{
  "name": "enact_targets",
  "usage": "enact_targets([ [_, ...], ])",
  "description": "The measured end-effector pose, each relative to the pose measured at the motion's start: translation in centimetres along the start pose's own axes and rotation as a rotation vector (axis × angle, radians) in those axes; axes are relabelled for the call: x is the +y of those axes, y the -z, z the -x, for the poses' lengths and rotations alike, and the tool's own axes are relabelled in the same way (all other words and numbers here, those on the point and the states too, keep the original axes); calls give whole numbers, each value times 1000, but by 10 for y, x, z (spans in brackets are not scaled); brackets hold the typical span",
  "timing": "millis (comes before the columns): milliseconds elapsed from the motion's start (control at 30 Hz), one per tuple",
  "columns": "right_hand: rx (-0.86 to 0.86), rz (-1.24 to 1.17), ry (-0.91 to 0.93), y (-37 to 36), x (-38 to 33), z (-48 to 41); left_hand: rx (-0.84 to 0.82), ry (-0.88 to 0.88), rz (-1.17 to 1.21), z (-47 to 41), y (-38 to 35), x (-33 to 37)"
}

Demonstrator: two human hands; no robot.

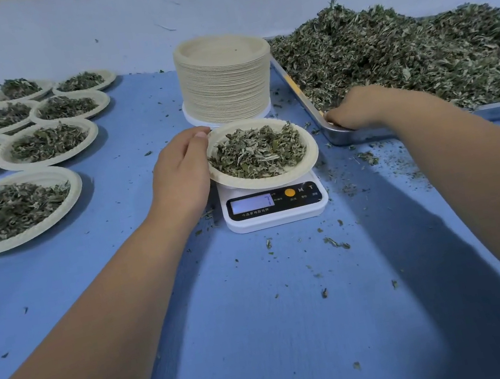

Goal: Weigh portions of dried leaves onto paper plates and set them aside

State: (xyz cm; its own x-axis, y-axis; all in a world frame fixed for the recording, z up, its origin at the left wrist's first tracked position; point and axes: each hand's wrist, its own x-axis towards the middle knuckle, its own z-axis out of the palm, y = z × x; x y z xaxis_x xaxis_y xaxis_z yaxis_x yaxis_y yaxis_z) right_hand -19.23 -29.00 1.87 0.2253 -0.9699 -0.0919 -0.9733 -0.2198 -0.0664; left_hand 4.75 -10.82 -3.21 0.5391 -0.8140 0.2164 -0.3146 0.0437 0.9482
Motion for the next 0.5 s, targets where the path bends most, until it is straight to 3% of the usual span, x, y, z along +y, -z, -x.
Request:
enact_targets([
  [133,-21,-62,96,2,-7,8,-2,1,10,0,0,0],
  [367,116,-223,169,-2,-9,25,-10,2,-2,3,2,3],
  [500,319,-219,240,-8,-14,47,-6,-11,-11,2,2,3],
])
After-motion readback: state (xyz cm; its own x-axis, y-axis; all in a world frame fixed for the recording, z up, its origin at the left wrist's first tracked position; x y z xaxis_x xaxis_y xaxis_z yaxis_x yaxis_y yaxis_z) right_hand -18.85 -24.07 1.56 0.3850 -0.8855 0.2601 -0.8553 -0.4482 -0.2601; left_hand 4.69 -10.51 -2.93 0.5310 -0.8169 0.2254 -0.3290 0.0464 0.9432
